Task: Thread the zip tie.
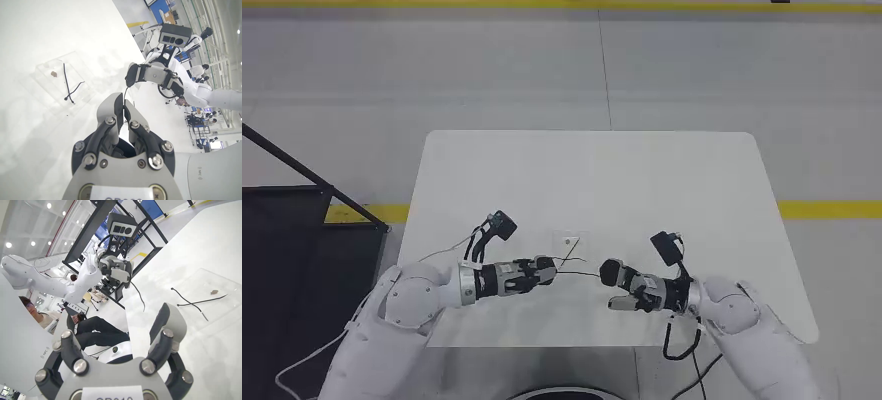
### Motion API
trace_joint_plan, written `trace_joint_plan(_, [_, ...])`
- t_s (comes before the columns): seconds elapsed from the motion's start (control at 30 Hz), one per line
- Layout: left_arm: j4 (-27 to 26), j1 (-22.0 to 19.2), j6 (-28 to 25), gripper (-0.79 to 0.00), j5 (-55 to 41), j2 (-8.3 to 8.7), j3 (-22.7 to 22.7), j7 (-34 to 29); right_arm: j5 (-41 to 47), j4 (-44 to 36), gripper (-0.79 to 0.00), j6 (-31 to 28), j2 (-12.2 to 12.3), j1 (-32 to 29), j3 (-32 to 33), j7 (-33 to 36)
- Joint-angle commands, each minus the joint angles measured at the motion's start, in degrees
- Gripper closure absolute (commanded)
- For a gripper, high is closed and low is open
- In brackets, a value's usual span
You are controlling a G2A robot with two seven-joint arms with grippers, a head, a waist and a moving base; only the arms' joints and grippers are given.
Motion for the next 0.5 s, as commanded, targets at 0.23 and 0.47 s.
trace_joint_plan(0.23, [-0.37, -0.37, 0.13, 0.000, 0.28, 0.33, 0.94, 0.47, 3.07, 2.05, -0.499, 0.83, 2.40, 3.85, -6.07, 0.86])
trace_joint_plan(0.47, [-0.34, -0.49, 0.27, 0.000, 0.56, 0.58, 1.53, 0.80, 4.97, 3.31, -0.409, 0.98, 3.24, 6.51, -9.67, 1.01])
